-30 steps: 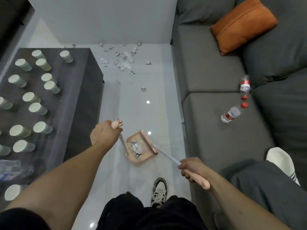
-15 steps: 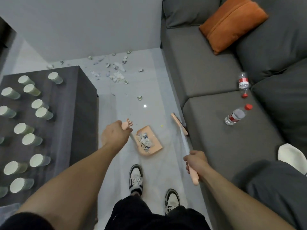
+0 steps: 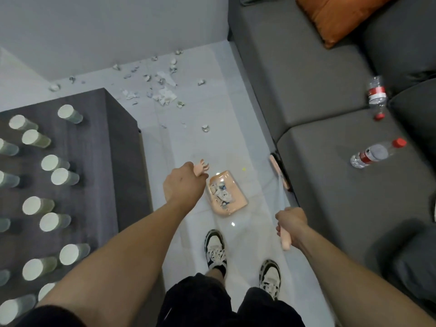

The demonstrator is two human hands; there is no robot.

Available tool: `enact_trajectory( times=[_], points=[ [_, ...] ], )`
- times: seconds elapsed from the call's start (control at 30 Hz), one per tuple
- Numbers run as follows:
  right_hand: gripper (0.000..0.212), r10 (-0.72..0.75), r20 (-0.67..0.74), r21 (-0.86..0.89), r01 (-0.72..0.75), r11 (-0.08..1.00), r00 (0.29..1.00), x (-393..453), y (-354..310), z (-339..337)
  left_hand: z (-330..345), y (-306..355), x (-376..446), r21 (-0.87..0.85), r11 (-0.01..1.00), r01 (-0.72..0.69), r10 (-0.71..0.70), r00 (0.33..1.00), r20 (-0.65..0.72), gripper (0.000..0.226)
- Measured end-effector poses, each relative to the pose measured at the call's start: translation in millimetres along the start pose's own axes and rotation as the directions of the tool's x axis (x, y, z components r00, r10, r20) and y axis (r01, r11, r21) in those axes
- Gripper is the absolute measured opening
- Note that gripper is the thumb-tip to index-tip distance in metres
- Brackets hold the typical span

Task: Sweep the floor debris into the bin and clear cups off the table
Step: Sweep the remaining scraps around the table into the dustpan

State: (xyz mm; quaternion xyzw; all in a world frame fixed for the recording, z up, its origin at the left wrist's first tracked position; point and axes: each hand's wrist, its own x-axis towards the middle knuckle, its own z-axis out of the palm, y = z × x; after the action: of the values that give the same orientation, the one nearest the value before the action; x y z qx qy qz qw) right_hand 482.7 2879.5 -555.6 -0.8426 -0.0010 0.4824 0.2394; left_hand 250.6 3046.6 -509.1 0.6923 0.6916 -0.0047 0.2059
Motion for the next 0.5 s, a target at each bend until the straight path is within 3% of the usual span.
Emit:
enact_trajectory(
  times=[0.13, 0.27, 0.5],
  points=[
    [0.007, 0.088, 0.117, -0.044, -0.083, 0.996, 0.989, -15.8, -0.8, 9.8, -2.6, 6.0, 17.1, -0.011, 1.0, -0.02, 0.02, 1.0, 0.011, 0.026],
    [0.006, 0.062, 0.177, 0.042, -0.07, 0.997, 0.982, -42.9, -6.8, 3.6, -1.9, 10.7, 21.0, -0.043, 0.999, -0.031, 0.032, 0.999, 0.026, 0.022],
    [0.034, -0.018, 0.156, 0.04, 0.012, 0.999, 0.988, -55.9, -10.5, -3.5, -5.8, 2.7, 14.9, -0.005, 0.999, -0.039, 0.039, 0.999, 0.016, 0.024]
  ],
)
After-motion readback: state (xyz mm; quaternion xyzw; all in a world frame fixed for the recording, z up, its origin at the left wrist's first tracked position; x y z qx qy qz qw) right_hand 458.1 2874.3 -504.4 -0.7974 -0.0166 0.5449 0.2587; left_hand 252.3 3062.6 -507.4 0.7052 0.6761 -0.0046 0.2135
